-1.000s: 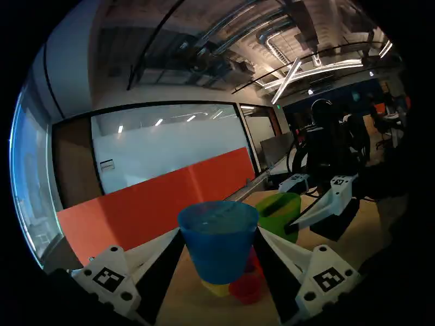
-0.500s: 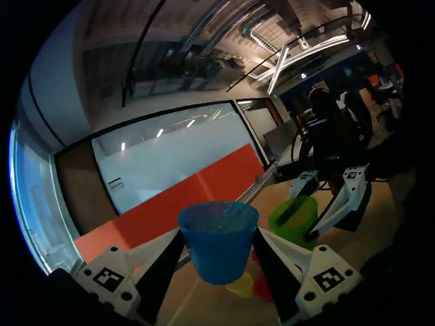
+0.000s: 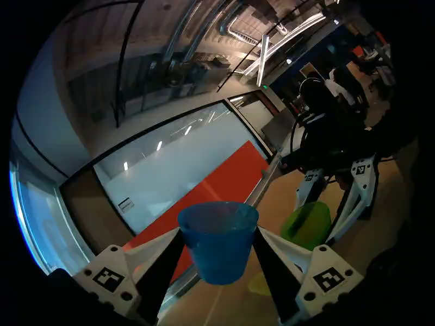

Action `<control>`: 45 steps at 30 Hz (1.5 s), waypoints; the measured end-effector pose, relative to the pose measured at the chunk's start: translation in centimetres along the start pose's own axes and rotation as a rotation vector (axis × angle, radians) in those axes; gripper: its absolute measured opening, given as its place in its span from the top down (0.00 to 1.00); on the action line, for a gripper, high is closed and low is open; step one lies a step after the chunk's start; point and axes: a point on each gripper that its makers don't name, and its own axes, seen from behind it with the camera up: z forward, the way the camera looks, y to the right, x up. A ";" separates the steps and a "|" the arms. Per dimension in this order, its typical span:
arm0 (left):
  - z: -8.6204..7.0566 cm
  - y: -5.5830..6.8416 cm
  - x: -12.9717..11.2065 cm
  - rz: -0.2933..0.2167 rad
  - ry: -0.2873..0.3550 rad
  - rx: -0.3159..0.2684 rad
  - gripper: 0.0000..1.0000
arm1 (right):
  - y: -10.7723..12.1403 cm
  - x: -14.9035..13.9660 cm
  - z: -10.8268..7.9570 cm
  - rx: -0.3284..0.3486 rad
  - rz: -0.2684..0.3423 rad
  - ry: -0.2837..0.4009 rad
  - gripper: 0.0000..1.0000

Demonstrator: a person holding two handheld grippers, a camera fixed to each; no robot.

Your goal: Pour water

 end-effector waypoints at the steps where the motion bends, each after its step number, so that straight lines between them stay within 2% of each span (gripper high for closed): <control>1: 0.0 0.0 0.2 0.012 0.000 0.000 0.16 | -0.1 0.0 0.0 0.002 0.000 0.000 0.11; 8: 0.0 0.2 1.0 0.103 -0.005 0.002 0.16 | -0.7 -0.1 0.2 0.018 -0.003 -0.002 0.11; 26: 0.8 0.0 1.9 0.285 -0.023 0.009 0.16 | -1.3 -0.1 0.4 0.034 0.000 0.007 0.11; 45: 1.0 0.4 2.5 0.404 -0.028 0.010 0.16 | -1.5 -0.2 0.8 0.039 -0.005 0.006 0.11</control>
